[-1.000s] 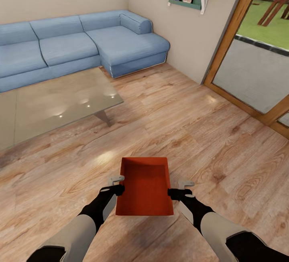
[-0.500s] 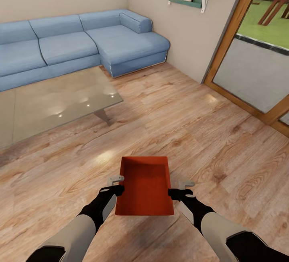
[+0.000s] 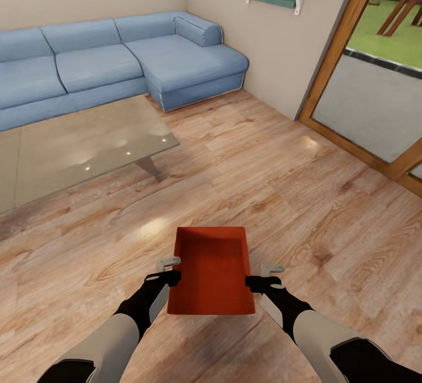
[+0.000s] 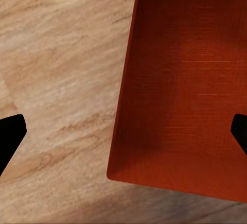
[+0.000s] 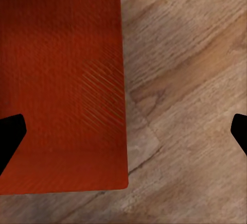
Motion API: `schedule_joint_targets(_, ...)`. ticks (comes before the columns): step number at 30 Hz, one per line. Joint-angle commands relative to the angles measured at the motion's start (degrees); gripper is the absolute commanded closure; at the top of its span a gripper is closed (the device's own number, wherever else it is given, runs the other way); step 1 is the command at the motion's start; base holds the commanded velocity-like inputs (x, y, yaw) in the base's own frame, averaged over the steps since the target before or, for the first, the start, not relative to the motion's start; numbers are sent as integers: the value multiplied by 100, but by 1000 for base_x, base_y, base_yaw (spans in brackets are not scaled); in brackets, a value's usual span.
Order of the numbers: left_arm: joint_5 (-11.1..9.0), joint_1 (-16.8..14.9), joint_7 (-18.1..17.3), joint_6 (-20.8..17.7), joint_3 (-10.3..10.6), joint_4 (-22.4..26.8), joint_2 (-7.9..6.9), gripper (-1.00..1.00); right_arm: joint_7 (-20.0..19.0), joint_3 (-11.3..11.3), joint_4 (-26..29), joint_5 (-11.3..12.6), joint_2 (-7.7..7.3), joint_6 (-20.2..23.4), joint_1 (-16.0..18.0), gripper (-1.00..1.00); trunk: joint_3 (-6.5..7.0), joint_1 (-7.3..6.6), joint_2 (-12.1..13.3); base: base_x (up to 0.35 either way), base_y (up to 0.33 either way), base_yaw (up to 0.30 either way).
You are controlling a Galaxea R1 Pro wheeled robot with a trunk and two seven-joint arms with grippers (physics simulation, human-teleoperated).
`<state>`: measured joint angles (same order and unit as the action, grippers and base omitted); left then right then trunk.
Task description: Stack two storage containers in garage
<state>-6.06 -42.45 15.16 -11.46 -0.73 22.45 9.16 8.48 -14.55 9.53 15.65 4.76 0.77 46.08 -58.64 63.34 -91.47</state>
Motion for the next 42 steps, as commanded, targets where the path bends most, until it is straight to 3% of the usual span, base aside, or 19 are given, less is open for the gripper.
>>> schedule_joint_targets(1, -56, 0, 22, -23, -6, 13, 0, -100, 30, -51, 5, 52, -2, 6, 1, -100, -22, 22, -43, 0, 0, 0)
schedule_joint_targets(9, -19, 0, 15, -23, 1, -7, 2, -100, -7, -55, 5, 49, -23, 2, -2, -100, -165, 198, -364, 0, 0, 0)
schedule_joint_targets(16, 24, 0, 12, -33, 12, -12, 5, -100, -338, -57, -3, 44, -47, 2, -1, -100, -291, 352, -645, 0, 0, 0)
schedule_joint_targets(21, 413, 0, 22, -71, 7, 8, 10, -100, -356, -57, -14, 43, -83, 2, 1, -100, -381, 461, -845, 0, 0, 0)
schedule_joint_targets(25, 585, 0, 16, -76, 3, 13, 15, -100, -356, -57, -21, 51, -91, 2, 2, -100, -453, 549, -1006, 0, 0, 0)
schedule_joint_targets(42, 615, 0, 5, -32, 29, 6, -20, -100, -356, -57, -30, 65, -89, 0, 1, -100, -758, 923, -1688, 0, 0, 0)
